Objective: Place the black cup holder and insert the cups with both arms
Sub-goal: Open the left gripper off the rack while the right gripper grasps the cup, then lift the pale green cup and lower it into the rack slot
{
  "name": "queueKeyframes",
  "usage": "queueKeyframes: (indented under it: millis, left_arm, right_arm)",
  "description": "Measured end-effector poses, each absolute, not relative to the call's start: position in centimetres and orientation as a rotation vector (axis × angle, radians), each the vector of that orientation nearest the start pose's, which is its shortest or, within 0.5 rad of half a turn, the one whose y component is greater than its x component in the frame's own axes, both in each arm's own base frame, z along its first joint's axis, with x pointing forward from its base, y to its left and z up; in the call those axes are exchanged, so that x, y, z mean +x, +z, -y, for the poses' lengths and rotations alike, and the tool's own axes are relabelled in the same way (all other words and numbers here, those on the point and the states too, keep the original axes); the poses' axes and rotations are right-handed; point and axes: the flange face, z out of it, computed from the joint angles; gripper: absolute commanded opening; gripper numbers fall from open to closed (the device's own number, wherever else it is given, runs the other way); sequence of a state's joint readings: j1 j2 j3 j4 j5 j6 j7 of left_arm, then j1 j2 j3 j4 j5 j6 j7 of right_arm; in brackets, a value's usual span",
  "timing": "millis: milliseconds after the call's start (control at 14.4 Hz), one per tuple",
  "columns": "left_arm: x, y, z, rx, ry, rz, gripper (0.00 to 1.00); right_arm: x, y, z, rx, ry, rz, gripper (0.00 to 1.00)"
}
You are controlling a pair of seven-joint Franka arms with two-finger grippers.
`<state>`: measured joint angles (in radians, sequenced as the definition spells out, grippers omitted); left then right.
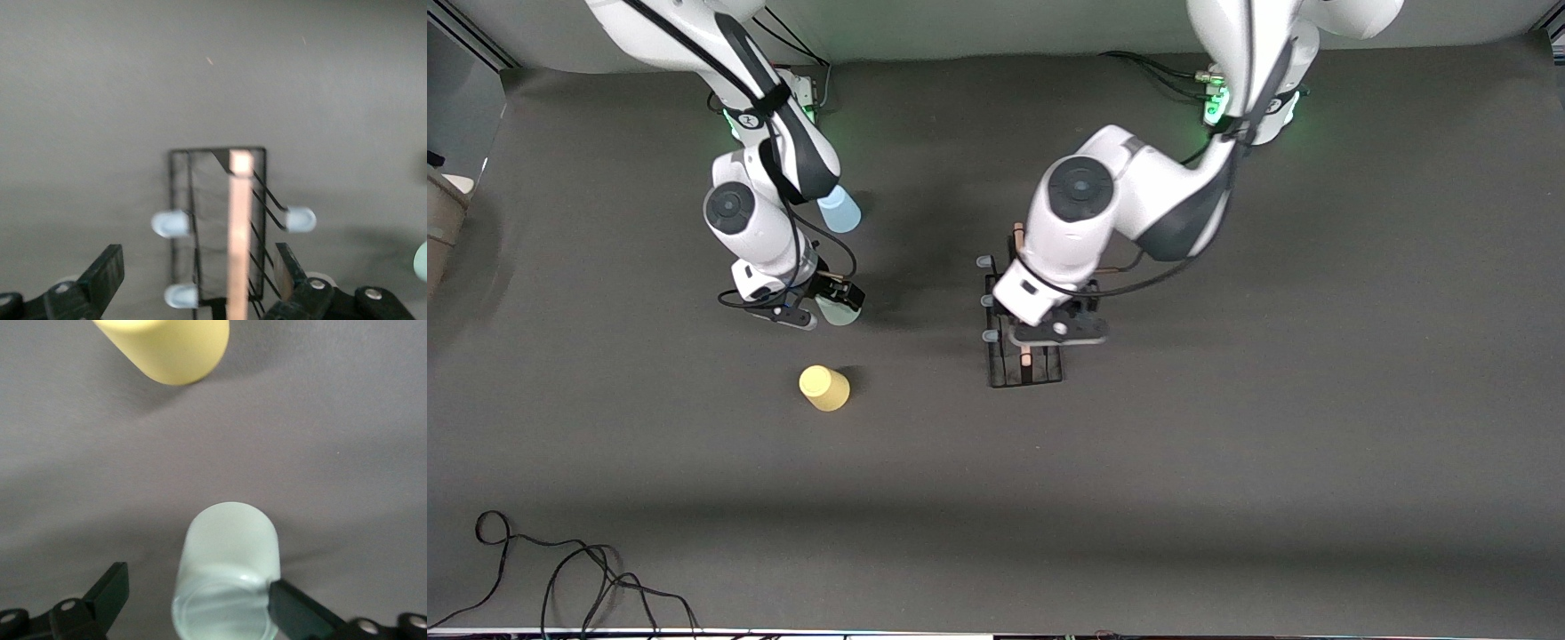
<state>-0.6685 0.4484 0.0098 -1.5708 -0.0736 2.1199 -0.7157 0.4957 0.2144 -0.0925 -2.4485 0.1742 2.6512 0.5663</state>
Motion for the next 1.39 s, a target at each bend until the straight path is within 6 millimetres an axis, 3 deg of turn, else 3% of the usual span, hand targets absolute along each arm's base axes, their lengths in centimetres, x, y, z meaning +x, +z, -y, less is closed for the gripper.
queueKeyframes:
  millis: [139, 347, 416, 486, 555, 625, 694, 833, 1041, 1180, 1388]
  left_arm:
    - [56.6, 41.8, 38.5, -3.242, -0.069, 0.157, 1.0]
    - [59.1, 45.8, 30.6, -3.217, -0.029, 0.124, 1.0]
    - [59.8, 46.7, 27.8, -3.212, -0.017, 0.09, 1.0]
    - [60.5, 47.4, 24.9, -3.206, -0.003, 0.05, 1.0]
    - [61.2, 48.0, 21.9, -3.201, 0.015, 0.014, 1.0]
    - [61.7, 48.5, 18.7, -3.198, 0.029, -0.021, 1.0]
    - [62.2, 49.2, 15.5, -3.197, 0.032, -0.057, 1.0]
    - [62.7, 51.0, 9.6, -3.199, 0.005, -0.128, 1.0]
    - [61.8, 53.5, 3.8, -3.196, 0.0, -0.224, 1.0]
    - [61.1, 54.4, 1.0, -3.192, 0.004, -0.272, 1.0]
    - [59.9, 54.7, -1.9, -3.166, -0.021, -0.265, 1.0]
  right_arm:
    - [44.7, 20.8, -18.1, -3.059, 0.073, -0.496, 1.0]
    - [44.4, 20.3, -17.9, -3.066, 0.091, -0.498, 1.0]
    - [44.3, 20.2, -17.9, -3.067, 0.093, -0.498, 0.93]
    - [44.3, 20.2, -17.9, -3.067, 0.094, -0.498, 0.76]
    - [44.3, 20.2, -17.9, -3.067, 0.094, -0.498, 0.39]
    - [44.3, 20.2, -17.9, -3.068, 0.095, -0.498, 0.11]
    - [44.3, 20.2, -17.9, -3.068, 0.095, -0.498, 0.0]
    - [44.5, 20.5, -18.0, -3.064, 0.085, -0.496, 0.0]
    - [45.3, 22.0, -18.4, -3.047, 0.054, -0.494, 0.0]
    - [46.2, 24.6, -19.1, -3.031, 0.08, -0.52, 0.0]
    - [48.0, 30.4, -21.0, -3.003, 0.143, -0.592, 0.0]
